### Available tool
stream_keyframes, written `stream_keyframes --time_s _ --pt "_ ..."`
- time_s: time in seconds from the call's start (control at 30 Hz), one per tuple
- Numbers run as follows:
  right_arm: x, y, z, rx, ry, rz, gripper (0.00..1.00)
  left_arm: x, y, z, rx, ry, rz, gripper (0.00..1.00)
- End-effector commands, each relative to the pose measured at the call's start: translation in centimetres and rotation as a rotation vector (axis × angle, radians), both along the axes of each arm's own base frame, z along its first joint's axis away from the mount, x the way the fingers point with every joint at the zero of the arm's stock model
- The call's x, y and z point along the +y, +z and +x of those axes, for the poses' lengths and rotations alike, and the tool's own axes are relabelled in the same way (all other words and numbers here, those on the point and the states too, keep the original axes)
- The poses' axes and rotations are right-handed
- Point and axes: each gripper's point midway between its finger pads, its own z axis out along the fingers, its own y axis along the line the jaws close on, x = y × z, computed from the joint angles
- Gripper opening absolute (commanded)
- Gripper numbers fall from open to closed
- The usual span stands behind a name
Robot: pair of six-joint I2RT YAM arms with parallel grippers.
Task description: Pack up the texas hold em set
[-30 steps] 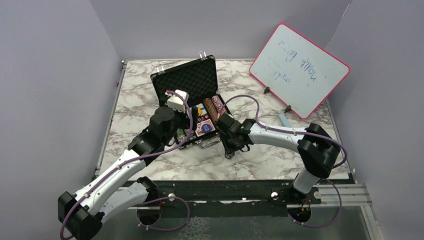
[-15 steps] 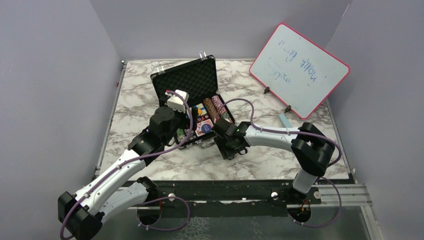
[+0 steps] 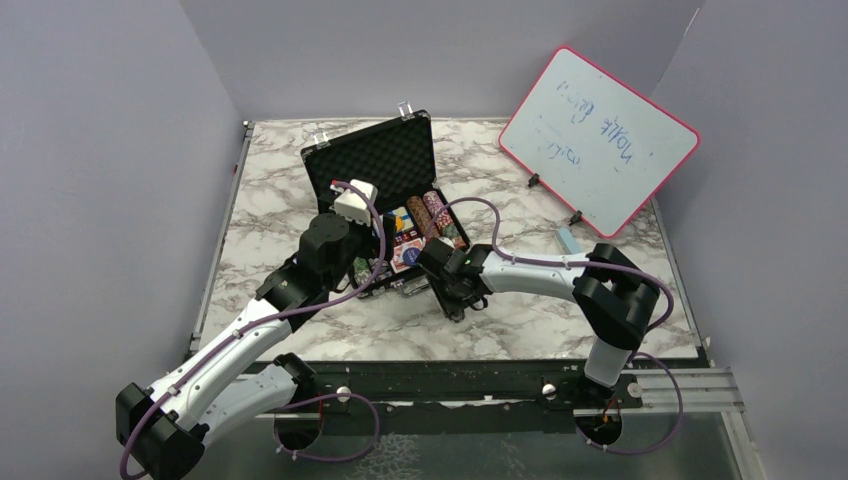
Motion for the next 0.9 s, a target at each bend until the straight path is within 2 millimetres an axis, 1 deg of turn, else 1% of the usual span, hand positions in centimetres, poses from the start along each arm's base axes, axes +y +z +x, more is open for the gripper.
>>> stream_keyframes --time_s 0.0,0.07,0.1,0.13,0.23,0.3,0.37,0.43,0.6,0.67,0.73,0.87 --pt "-0.5 -1.3 0.1 -0.008 -0.027 -0.042 0.28 0.8 0.4 0.2 -0.02 0.033 0.002 0.99" --pt "-0.5 -1.0 0.1 -0.011 -0.027 -0.038 0.28 0.8 0.4 0.2 -0.019 0.032 0.0 0.99" --pt "-0.5 -0.6 0.1 -0.014 -0.026 -0.033 0.31 0.8 0.4 0.2 -0.02 0.032 0.0 0.99" --pt "-0.5 -0.4 0.1 -0.017 -0.027 -0.032 0.37 0.8 0.4 0.2 -0.019 0.033 0.001 0.99" --pt "-0.6 0.5 0.2 -0.031 -0.035 -0.025 0.59 0.8 0.5 0.1 -0.021 0.032 -0.001 0.99" --pt "-0.7 1.0 0.1 -0.034 -0.028 -0.015 0.64 0.8 0.5 0.1 -0.02 0.031 -0.002 0.99" --pt "-0.9 1.3 -0.4 -0.024 -0.01 -0.004 0.66 0.8 0.5 0.1 -0.021 0.031 -0.004 0.99" --pt "-1.2 1.3 -1.2 -0.002 0.015 0.004 0.66 0.8 0.5 0.0 -0.021 0.031 -0.003 0.99" --pt "-2.0 0.5 -3.8 0.043 0.085 -0.026 0.65 0.9 0.7 0.1 -0.026 0.034 -0.002 0.99" --pt "-2.5 0.1 -4.4 0.048 0.094 -0.047 0.64 0.9 0.7 0.1 -0.027 0.035 -0.003 0.99" --pt "-2.9 -0.3 -4.6 0.051 0.086 -0.061 0.59 0.9 0.7 0.1 -0.027 0.036 -0.002 0.99" --pt "-3.2 -1.2 -4.0 0.033 0.059 -0.094 0.42 1.0 0.6 0.0 -0.027 0.038 -0.002 0.99"
